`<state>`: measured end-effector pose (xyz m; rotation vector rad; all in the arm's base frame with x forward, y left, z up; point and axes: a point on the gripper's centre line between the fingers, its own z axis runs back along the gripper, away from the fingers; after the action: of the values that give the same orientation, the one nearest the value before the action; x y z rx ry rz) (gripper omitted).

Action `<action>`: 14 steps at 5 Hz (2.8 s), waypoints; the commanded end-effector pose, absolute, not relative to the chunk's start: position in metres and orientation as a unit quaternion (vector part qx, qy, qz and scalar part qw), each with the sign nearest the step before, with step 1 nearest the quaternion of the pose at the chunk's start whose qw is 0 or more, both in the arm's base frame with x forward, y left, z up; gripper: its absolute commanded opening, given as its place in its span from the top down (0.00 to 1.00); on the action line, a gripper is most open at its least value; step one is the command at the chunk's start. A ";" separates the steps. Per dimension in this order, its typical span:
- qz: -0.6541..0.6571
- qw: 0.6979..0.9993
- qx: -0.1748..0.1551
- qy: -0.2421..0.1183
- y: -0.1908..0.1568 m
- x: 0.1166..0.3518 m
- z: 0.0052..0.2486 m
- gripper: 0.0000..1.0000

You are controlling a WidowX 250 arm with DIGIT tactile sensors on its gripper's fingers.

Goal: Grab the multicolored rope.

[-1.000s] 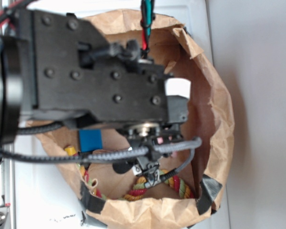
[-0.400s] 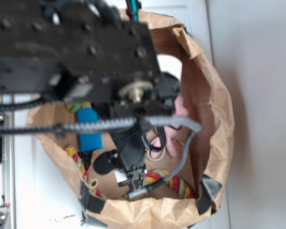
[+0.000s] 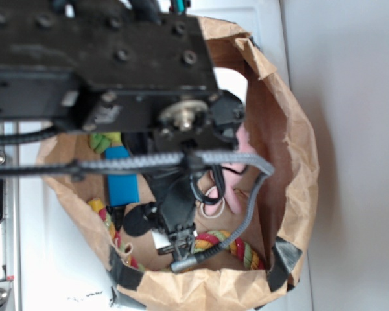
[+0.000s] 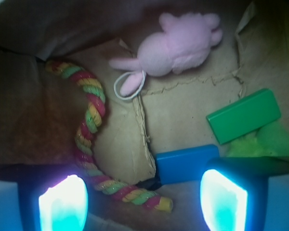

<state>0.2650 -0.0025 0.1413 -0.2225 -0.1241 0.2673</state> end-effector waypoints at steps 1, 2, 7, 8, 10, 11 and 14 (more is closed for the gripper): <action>0.129 0.980 -0.116 -0.098 -0.003 0.271 0.140 0.00; 0.137 0.976 -0.134 -0.103 -0.007 0.275 0.133 0.00; 0.158 0.966 -0.179 -0.100 -0.033 0.289 0.124 0.00; 0.160 0.965 -0.180 -0.100 -0.040 0.293 0.120 0.00; 0.155 0.968 -0.170 -0.101 -0.049 0.295 0.112 0.00; 0.153 0.969 -0.168 -0.101 -0.059 0.294 0.106 0.00; 0.154 0.968 -0.167 -0.106 -0.055 0.302 0.091 0.00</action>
<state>0.2927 -0.0569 0.0799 -0.3295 -0.1720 0.3239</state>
